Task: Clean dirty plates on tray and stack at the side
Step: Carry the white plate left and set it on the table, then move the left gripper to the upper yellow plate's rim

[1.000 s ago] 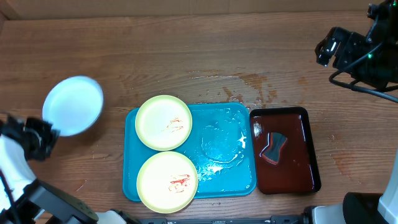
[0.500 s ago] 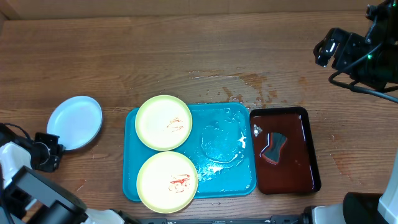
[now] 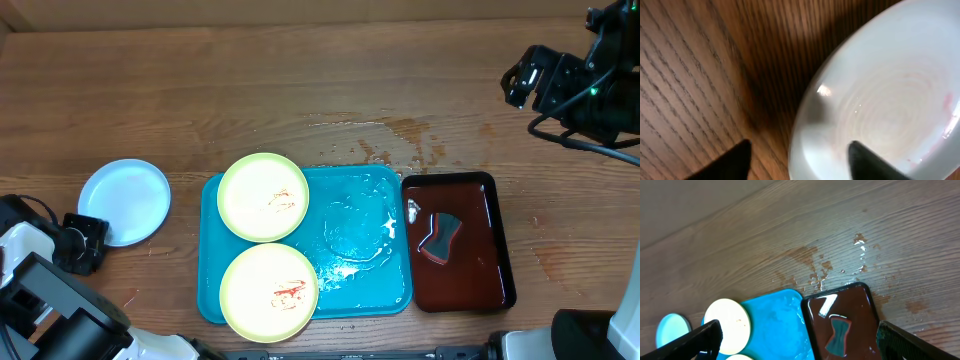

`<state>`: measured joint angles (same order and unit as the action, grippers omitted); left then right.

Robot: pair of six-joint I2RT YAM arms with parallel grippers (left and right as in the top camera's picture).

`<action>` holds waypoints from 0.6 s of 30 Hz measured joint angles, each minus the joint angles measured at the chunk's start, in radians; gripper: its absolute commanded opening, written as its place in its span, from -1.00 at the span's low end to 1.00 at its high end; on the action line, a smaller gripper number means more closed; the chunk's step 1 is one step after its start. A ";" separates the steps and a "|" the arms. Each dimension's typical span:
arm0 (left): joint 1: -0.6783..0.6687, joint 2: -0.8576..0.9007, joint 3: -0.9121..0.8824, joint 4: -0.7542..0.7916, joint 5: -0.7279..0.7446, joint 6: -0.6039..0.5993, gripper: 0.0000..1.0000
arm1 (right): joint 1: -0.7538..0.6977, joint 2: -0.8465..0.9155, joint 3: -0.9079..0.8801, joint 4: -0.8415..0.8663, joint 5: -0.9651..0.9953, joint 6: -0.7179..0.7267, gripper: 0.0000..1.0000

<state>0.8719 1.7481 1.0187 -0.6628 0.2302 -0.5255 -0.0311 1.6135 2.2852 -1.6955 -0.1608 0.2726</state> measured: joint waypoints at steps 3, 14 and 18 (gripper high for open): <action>-0.002 0.000 0.000 -0.014 0.024 0.000 0.45 | 0.000 0.000 0.000 0.000 -0.007 -0.005 1.00; -0.065 -0.135 0.068 -0.113 0.058 0.001 0.54 | 0.000 0.000 0.000 0.000 -0.008 -0.008 1.00; -0.142 -0.268 0.115 -0.143 0.060 0.013 0.53 | 0.000 0.003 -0.002 0.000 -0.008 -0.008 1.00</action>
<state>0.7300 1.4799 1.1339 -0.8062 0.2897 -0.5125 -0.0311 1.6169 2.2837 -1.6951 -0.1684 0.2642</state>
